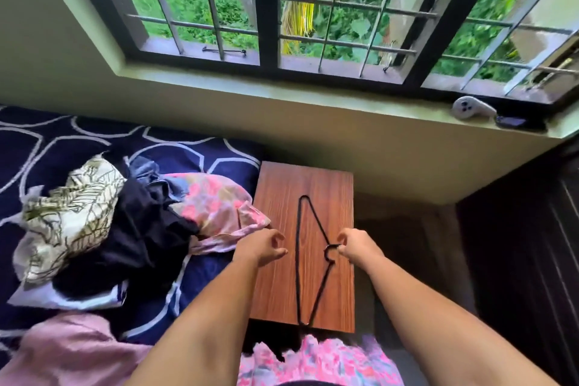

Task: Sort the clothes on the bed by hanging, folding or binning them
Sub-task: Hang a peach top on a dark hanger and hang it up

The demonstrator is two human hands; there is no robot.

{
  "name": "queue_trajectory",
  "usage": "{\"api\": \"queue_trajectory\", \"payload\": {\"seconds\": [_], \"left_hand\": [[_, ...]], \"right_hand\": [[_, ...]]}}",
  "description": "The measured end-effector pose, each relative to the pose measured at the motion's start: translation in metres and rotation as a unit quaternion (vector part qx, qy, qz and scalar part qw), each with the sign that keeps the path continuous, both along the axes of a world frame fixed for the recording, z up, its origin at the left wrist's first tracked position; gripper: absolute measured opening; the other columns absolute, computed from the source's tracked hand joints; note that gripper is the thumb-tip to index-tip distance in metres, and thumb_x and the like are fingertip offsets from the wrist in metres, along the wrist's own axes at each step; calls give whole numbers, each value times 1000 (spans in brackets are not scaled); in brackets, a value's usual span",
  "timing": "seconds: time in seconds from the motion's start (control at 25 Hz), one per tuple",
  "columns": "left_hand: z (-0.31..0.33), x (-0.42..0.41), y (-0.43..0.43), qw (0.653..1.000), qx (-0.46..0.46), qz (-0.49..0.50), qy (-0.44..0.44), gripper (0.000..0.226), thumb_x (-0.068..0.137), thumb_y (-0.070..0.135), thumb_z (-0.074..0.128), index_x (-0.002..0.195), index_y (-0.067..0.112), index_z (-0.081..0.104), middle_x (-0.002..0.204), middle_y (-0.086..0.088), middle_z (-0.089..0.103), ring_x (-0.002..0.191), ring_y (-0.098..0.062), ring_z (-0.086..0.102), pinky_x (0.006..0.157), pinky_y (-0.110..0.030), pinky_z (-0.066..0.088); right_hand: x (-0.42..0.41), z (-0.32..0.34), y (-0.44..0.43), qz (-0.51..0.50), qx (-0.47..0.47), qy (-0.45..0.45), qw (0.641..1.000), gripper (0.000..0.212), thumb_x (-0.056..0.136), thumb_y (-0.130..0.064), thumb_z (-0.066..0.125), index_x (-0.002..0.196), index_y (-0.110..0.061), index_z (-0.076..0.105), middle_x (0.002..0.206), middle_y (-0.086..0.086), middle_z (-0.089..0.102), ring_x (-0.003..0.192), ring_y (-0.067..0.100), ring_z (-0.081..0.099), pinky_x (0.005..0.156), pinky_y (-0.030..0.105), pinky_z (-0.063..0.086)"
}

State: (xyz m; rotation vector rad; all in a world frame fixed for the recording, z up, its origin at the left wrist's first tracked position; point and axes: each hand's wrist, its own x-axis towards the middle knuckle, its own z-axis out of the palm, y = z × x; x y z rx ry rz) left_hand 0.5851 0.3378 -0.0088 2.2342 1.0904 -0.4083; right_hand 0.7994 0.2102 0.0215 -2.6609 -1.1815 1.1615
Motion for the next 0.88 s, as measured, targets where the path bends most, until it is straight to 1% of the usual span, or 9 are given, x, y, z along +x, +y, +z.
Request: {"api": "queue_trajectory", "payload": {"seconds": [0.2,0.28,0.4,0.52,0.64,0.72,0.8,0.84,0.88], "left_hand": [[-33,7,29,995,-35,-72,51,47,81,51,62,125,36,57,120,9,63,111,-14,58,92,-29,46],[-44,8,37,995,-44,-67,55,46,81,50,63,124,34,58,119,8,63,110,-14,58,92,-29,46],[-68,11,37,994,-68,-58,56,46,81,51,64,124,33,58,120,7,63,110,-15,58,92,-30,47],[-89,15,34,994,-80,-57,45,46,83,49,64,126,31,57,120,8,62,113,-14,57,93,-30,46],[-105,12,32,992,-97,-59,45,44,83,49,64,123,33,58,115,9,63,110,-13,58,92,-30,47],[-113,8,31,992,-109,-47,50,40,83,47,64,121,34,60,111,10,65,106,-11,59,89,-28,47],[-117,1,32,991,-117,-33,53,38,83,45,65,119,33,62,107,9,66,104,-11,60,87,-28,48],[-117,-3,32,991,-122,-28,54,37,83,44,66,117,32,63,104,9,66,102,-11,60,86,-27,48],[-118,-7,32,990,-129,-23,56,36,82,44,67,116,31,63,100,10,64,101,-11,60,85,-27,48]], "right_hand": [[1,-39,7,-56,-38,34,997,25,91,-28,55,112,-17,60,110,2,62,100,22,60,88,38,52],[0,-52,8,-86,-51,37,994,26,90,-30,53,111,-16,61,110,5,63,100,25,61,88,40,52],[-1,-87,5,-128,-82,28,988,27,89,-25,55,112,-14,61,116,10,63,105,30,60,89,38,51],[-8,-124,7,-216,-123,28,968,34,87,-28,64,116,-10,61,121,13,61,111,33,58,91,37,49],[-21,-147,14,-304,-141,8,942,38,87,-32,67,114,-4,62,119,17,61,112,35,57,89,39,48],[-26,-160,21,-340,-145,-5,929,31,89,-21,66,112,1,62,117,20,62,109,36,59,87,42,49],[-28,-168,29,-346,-154,-6,925,25,91,-5,59,114,4,61,119,22,62,110,37,60,87,42,50],[-28,-169,31,-343,-156,-4,926,26,91,-2,57,116,4,61,120,22,61,112,36,59,87,40,50],[-28,-169,32,-338,-153,-5,928,26,90,-4,58,116,3,61,120,21,61,112,36,59,87,39,50]]}}
